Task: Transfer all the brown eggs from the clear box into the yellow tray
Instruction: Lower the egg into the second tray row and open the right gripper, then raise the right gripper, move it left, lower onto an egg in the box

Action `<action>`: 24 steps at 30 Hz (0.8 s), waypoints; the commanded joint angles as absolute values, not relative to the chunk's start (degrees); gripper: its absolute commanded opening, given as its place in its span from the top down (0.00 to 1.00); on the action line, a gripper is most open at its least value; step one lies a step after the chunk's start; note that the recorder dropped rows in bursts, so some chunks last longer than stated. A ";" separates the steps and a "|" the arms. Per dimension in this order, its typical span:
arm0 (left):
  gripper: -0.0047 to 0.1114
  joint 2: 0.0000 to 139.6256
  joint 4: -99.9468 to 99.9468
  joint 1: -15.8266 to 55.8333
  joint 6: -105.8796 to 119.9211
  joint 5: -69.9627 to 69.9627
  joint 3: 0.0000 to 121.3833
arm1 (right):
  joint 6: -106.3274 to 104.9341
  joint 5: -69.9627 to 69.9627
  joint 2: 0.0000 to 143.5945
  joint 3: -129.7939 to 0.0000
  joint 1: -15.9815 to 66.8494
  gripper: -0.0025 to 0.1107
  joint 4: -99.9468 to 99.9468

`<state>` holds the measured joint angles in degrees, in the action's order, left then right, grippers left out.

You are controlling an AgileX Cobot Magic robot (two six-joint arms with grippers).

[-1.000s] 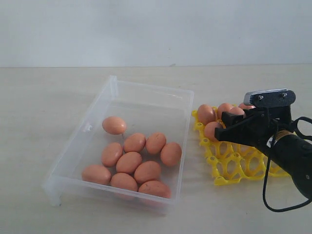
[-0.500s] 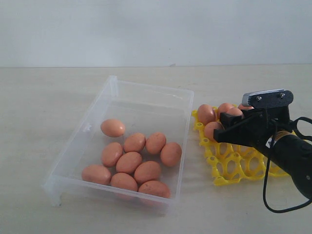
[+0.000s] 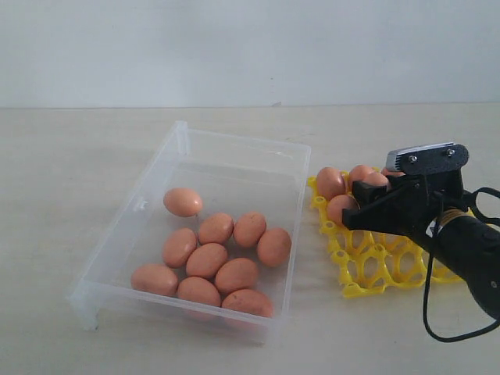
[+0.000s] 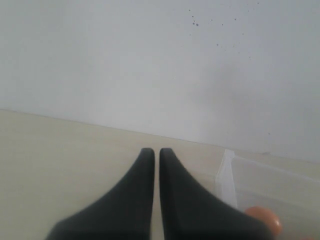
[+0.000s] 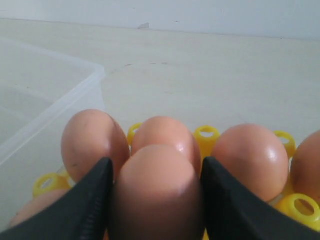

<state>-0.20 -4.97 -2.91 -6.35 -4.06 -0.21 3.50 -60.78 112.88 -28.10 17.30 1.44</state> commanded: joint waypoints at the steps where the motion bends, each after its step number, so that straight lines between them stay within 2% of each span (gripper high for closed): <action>1: 0.93 0.00 -5.00 -2.69 -6.42 -3.95 0.00 | 2.36 -61.70 112.69 -28.01 17.16 0.59 1.96; 2: 0.93 0.00 -5.00 -2.69 -6.42 -3.95 0.00 | 2.36 -61.85 112.69 -28.01 17.16 0.58 1.96; 8: 0.93 0.00 -5.00 -2.69 -6.42 -3.95 0.00 | 2.45 -61.19 112.69 -28.01 17.16 0.38 0.95; 16: 0.93 0.00 -5.00 -2.69 -6.42 -3.95 0.00 | 2.85 -63.24 111.48 -28.01 17.16 0.37 0.00; 24: 0.93 0.00 -5.00 -2.69 -6.42 -3.95 0.00 | 3.42 -60.99 101.08 -28.01 17.16 0.37 1.38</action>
<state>-0.20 -4.97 -2.91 -6.35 -4.06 -0.21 2.99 -61.73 105.19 -28.10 17.30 0.00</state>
